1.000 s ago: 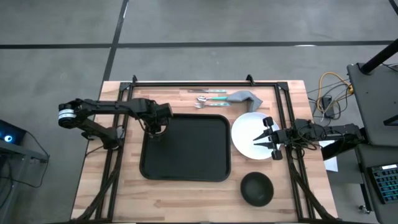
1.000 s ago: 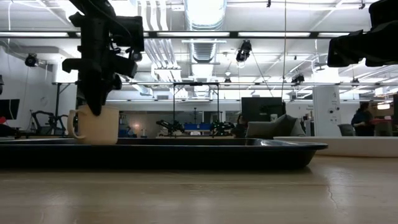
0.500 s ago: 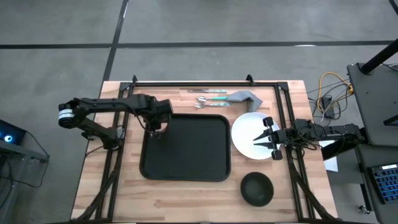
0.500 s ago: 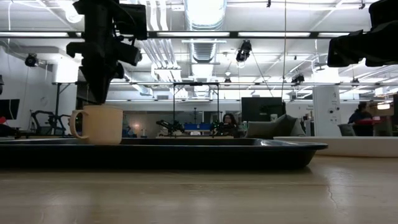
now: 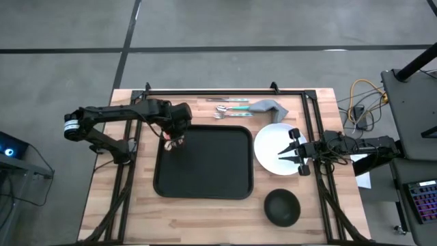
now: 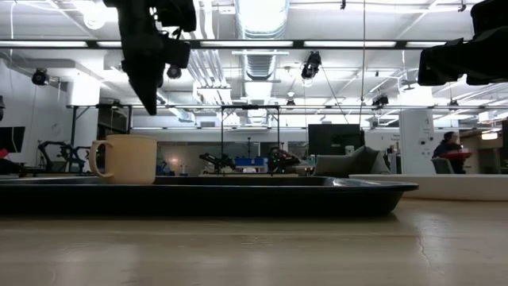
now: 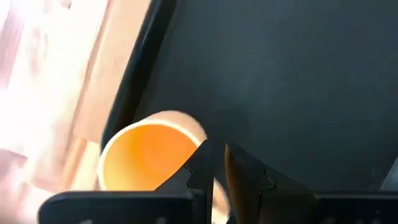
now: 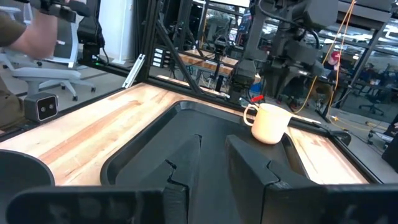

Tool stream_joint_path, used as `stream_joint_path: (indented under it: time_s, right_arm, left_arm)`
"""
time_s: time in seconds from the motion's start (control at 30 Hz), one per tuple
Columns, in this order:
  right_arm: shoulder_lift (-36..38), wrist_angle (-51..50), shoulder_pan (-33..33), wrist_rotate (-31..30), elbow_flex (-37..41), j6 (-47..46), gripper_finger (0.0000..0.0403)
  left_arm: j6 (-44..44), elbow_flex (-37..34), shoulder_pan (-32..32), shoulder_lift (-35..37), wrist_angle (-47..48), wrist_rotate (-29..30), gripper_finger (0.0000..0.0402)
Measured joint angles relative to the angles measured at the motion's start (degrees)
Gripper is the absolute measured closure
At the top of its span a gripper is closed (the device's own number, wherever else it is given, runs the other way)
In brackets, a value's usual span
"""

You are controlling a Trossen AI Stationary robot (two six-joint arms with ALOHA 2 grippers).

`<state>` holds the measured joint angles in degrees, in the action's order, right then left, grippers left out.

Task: Set up tray
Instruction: Put the white plate at the bottom of the yellow mug on the black tray

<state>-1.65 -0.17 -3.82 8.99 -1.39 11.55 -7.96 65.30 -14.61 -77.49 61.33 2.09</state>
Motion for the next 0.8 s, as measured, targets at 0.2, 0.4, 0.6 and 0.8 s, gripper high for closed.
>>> stream_joint_path:
  time_s: [0.2, 0.4, 0.6, 0.8]
  right_arm:
    - [0.0, 0.0, 0.0, 0.0, 0.0, 0.0, 0.0335]
    - [0.0, 0.0, 0.0, 0.0, 0.0, 0.0, 0.0335]
    - [0.0, 0.0, 0.0, 0.0, 0.0, 0.0, 0.0335]
    - [0.0, 0.0, 0.0, 0.0, 0.0, 0.0, 0.0335]
  left_arm:
    - [2.6, -7.4, 3.0, 0.6, -6.7, -0.5, 0.0379]
    - [5.9, -16.0, 7.5, 5.3, -23.7, -12.6, 0.0379]
    - [9.0, -22.1, 9.6, 13.8, -32.9, -15.8, 0.0379]
    - [9.9, -33.9, 9.8, 26.4, -49.9, -16.0, 0.0379]
